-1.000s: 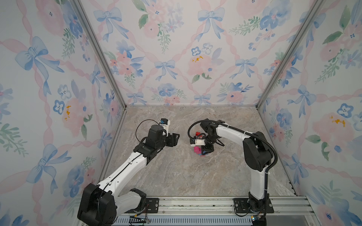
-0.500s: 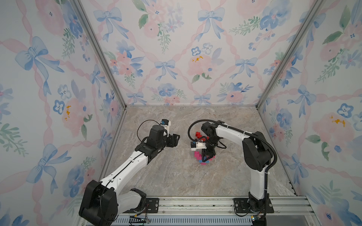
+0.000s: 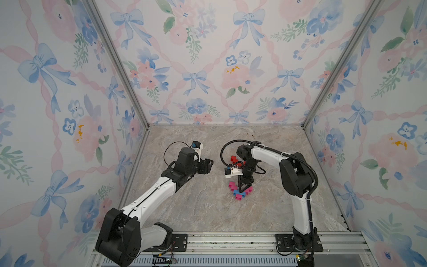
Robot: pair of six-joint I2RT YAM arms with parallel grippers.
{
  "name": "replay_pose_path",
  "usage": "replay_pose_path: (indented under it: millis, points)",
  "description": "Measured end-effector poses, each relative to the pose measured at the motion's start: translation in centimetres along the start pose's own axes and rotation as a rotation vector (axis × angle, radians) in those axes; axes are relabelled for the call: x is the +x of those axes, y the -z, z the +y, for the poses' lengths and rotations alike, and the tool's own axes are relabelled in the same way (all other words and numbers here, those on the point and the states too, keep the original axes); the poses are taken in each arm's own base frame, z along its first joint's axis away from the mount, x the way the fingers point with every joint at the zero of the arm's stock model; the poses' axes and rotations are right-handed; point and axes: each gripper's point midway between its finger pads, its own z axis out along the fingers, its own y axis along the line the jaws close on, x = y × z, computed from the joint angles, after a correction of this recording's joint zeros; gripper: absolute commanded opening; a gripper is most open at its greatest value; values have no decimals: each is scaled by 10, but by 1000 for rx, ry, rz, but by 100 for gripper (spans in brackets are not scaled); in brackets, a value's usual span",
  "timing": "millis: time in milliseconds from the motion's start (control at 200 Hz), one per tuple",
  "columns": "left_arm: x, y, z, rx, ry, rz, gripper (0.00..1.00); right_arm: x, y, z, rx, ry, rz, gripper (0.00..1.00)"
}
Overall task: Assemble the letter v with lego
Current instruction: Place the lego brick at the center of the board, then reset both arms
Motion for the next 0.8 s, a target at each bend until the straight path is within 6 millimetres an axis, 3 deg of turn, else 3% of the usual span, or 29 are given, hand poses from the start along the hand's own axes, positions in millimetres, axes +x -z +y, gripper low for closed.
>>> replay_pose_path:
  millis: [180,305,400,480,500,525,660,735,800]
  points:
    - [-1,0,0,1,0,-2,70,2,14,-16,51,-37,-18,62]
    - [-1,0,0,-3,0,-4,70,3,33,-39,181,-115,-72,80]
    - [-4,1,8,-46,-1,-20,73,11,61,-52,358,-237,-150,84]
    - [-9,4,25,-144,-7,-63,82,24,92,-55,514,-363,-247,96]
    - [-11,5,31,-176,-8,-80,89,29,103,-56,565,-406,-285,100]
    - [-14,7,38,-216,-23,-102,97,37,115,-58,617,-467,-322,97]
    - [-19,16,84,-421,-65,-224,98,95,166,-68,871,-769,-524,97]
    - [-6,17,112,-515,-79,-246,98,133,171,-75,954,-933,-600,97]
    - [7,16,137,-580,-82,-248,98,163,161,-79,1005,-1053,-619,97]
